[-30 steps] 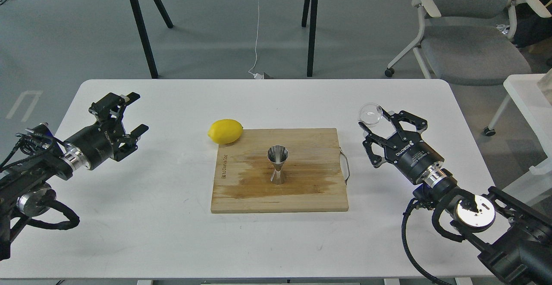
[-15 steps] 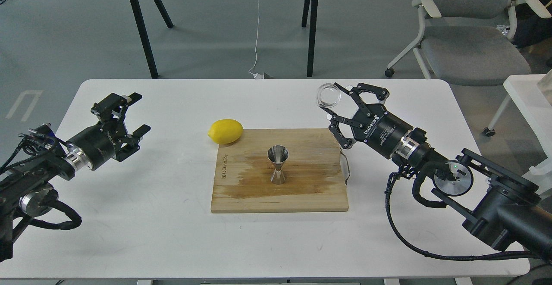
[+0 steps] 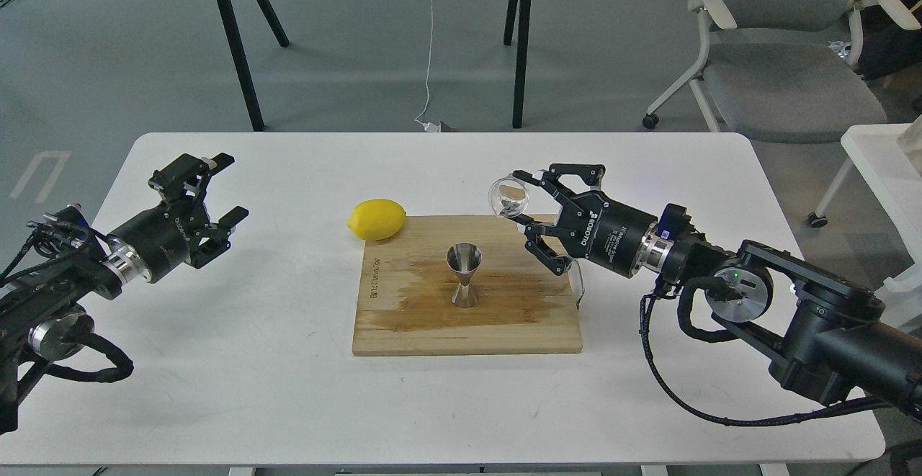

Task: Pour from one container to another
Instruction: 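Grasp the clear glass cup with the right gripper and lift it, then tilt the glass cup over the jigger with the right gripper to pour, then carry the glass cup back toward its spot with the right gripper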

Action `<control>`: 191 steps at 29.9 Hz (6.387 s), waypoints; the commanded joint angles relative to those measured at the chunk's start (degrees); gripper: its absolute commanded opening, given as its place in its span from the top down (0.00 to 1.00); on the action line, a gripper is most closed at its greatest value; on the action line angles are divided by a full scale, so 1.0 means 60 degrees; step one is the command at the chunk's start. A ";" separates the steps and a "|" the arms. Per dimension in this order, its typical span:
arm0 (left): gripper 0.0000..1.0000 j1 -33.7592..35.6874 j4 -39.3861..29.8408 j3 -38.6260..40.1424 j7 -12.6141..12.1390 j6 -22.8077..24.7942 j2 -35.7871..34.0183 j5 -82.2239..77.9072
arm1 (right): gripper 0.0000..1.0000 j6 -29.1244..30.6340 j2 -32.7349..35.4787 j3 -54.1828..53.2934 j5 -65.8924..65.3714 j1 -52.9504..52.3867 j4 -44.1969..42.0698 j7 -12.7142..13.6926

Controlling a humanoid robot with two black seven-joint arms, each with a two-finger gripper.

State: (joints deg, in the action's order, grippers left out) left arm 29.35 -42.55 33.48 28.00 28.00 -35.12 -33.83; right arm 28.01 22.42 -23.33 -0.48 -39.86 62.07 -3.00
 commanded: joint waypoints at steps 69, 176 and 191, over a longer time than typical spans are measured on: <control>0.01 -0.0043 0.0016 0.0015 0.0000 0.0000 0.0053 -0.0001 | 0.55 -0.0713 -0.1172 0.1398 -0.4593 -0.2057 -0.0355 0.0397; 0.00 -0.0102 0.0367 0.0000 0.0000 0.0000 0.0361 -0.0001 | 0.55 -0.0001 -0.0689 -0.5647 -0.0114 0.3669 0.0084 -0.0218; 0.00 -0.0116 0.0367 0.0000 0.0000 0.0000 0.0376 -0.0001 | 0.55 -0.0001 -0.0835 -0.5897 0.5307 0.5251 -0.0911 -0.0702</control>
State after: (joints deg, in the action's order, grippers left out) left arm 28.65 -40.34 33.49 28.00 28.00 -32.87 -33.83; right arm 28.00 18.07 -58.73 26.83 -9.74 57.45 -7.20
